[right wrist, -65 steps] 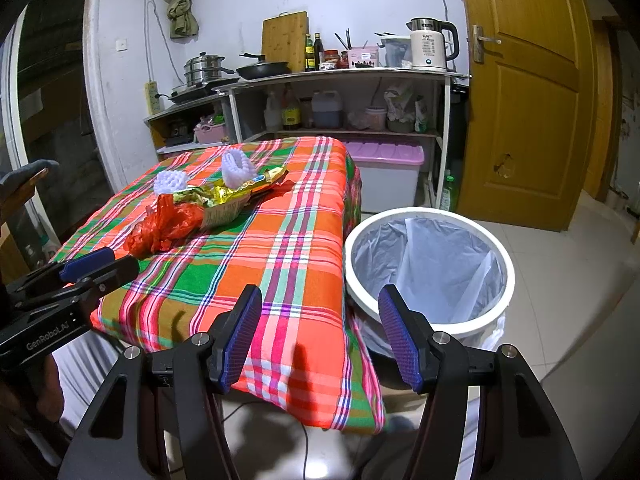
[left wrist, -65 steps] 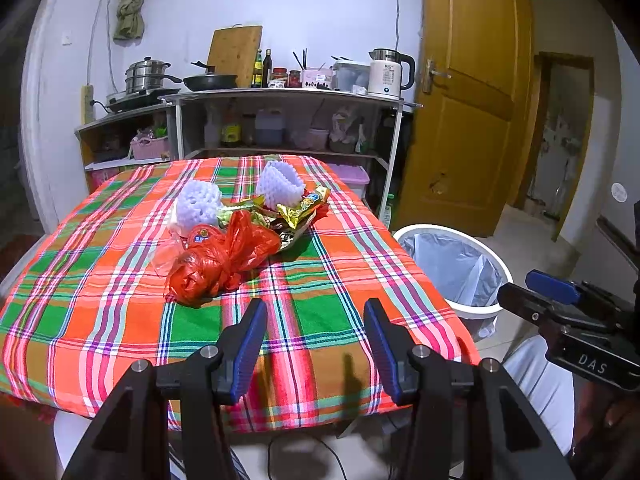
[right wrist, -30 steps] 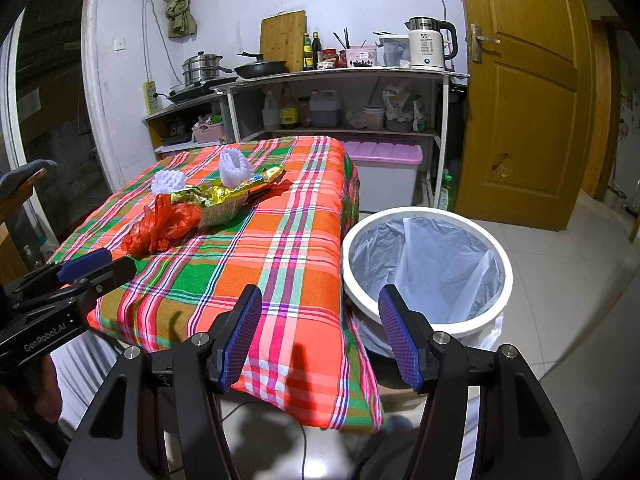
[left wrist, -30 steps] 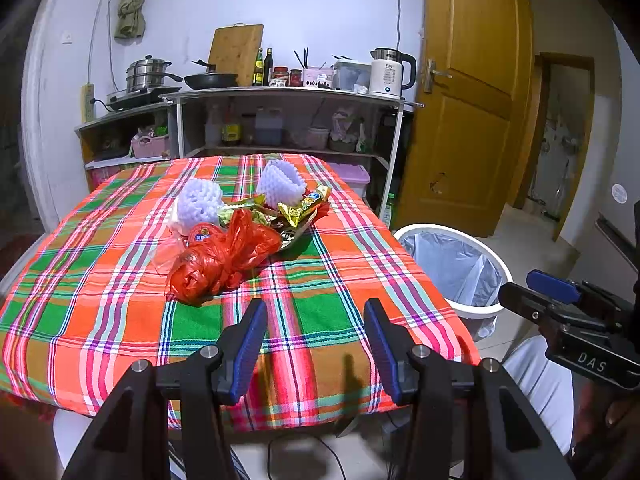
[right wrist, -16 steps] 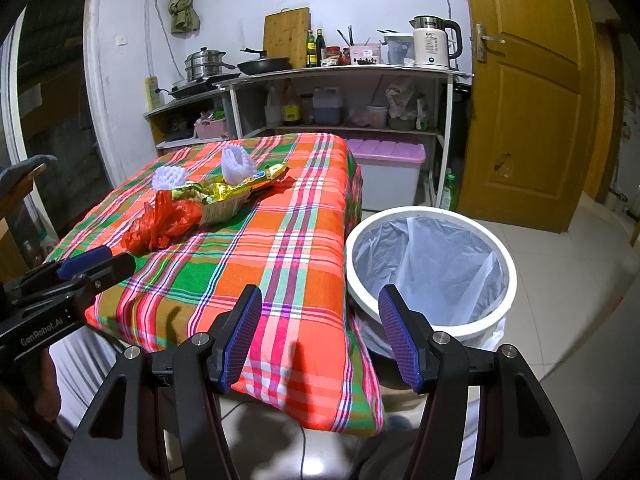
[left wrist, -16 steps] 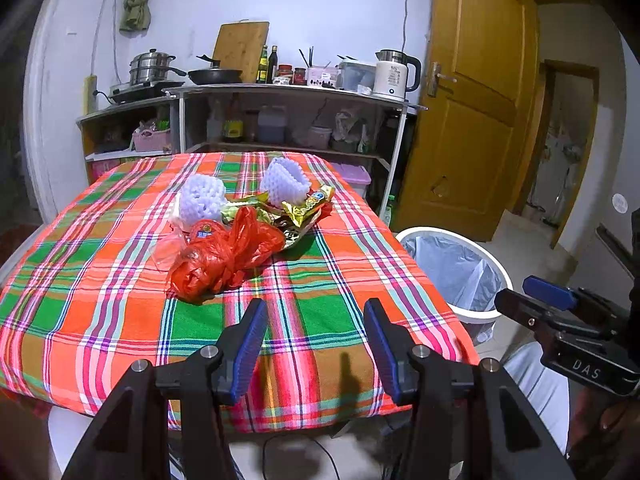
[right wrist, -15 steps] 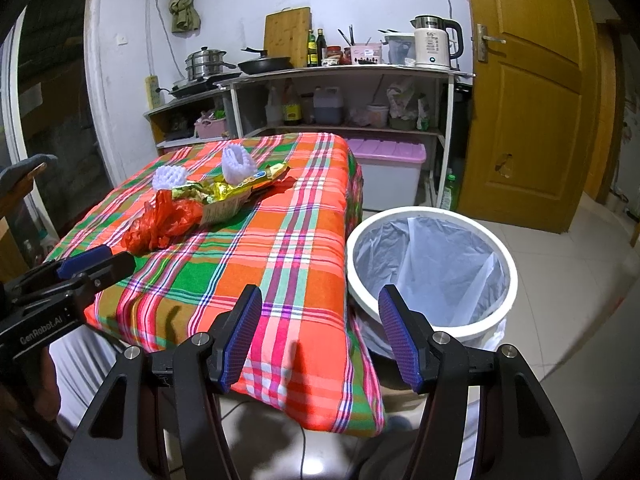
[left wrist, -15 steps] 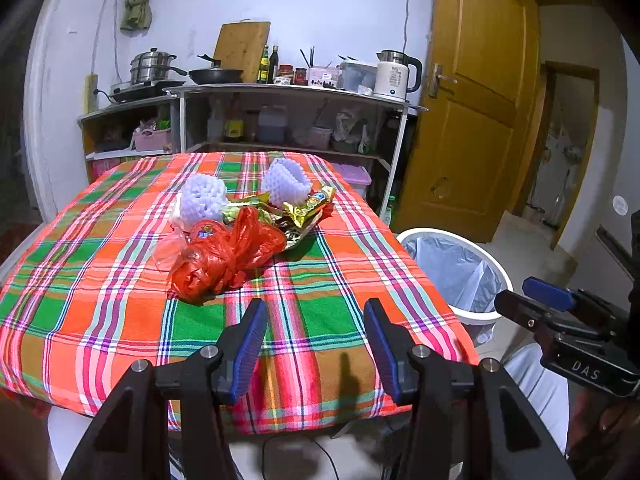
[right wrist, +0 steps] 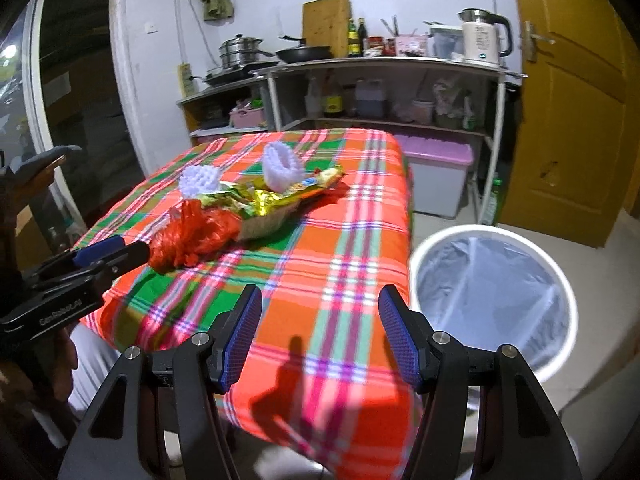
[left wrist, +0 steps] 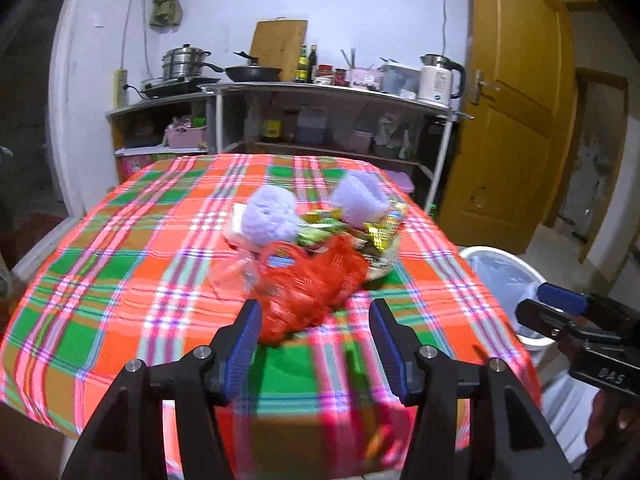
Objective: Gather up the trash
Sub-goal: 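Grasp the red plastic bag with the left tool while the right tool grasps the beige snack packet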
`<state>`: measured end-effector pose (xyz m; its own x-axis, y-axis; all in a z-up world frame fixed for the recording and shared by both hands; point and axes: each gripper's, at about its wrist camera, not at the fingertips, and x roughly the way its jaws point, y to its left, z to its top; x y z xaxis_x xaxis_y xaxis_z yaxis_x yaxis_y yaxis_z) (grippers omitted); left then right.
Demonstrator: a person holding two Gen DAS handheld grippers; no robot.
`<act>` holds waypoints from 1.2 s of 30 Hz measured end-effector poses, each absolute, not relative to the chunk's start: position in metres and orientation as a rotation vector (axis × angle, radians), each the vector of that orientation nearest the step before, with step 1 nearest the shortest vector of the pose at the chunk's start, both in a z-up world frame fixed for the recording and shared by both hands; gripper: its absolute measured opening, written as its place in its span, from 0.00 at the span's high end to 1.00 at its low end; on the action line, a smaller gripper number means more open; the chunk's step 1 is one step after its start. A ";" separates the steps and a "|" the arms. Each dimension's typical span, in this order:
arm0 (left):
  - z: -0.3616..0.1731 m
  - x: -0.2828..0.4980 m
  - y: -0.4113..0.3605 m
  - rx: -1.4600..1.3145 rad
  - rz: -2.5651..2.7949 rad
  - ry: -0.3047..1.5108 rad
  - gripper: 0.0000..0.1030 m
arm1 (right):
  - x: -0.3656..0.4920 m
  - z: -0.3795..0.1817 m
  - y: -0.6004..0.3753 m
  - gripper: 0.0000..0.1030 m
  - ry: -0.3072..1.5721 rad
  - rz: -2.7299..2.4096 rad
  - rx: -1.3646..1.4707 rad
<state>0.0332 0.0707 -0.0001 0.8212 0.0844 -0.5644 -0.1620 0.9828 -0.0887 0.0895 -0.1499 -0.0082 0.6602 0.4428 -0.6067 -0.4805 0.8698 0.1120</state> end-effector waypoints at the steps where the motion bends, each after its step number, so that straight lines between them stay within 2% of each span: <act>1: -0.001 0.037 0.076 -0.134 0.139 0.596 0.47 | 0.093 -0.010 -0.146 0.40 0.675 0.531 -0.062; 7: -0.010 0.058 0.100 -0.157 0.119 0.619 0.46 | 0.112 -0.015 -0.125 0.40 0.694 0.558 -0.078; 10: -0.017 0.069 0.107 -0.159 0.097 0.636 0.43 | 0.125 -0.017 -0.117 0.40 0.712 0.567 -0.067; 21: -0.032 0.087 0.104 -0.161 0.021 0.679 0.42 | 0.169 -0.022 -0.092 0.41 0.801 0.615 0.011; 28: -0.034 0.085 0.103 -0.157 -0.010 0.685 0.42 | 0.193 -0.032 -0.072 0.50 0.894 0.644 0.078; 36: -0.038 0.091 0.103 -0.137 -0.033 0.704 0.42 | 0.210 -0.047 -0.055 0.76 0.973 0.643 0.089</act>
<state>0.0910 0.1028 -0.0376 0.7624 -0.0766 -0.6426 -0.0160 0.9904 -0.1371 0.2099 -0.0549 -0.0470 0.3940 0.5447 -0.7403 -0.4679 0.8121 0.3486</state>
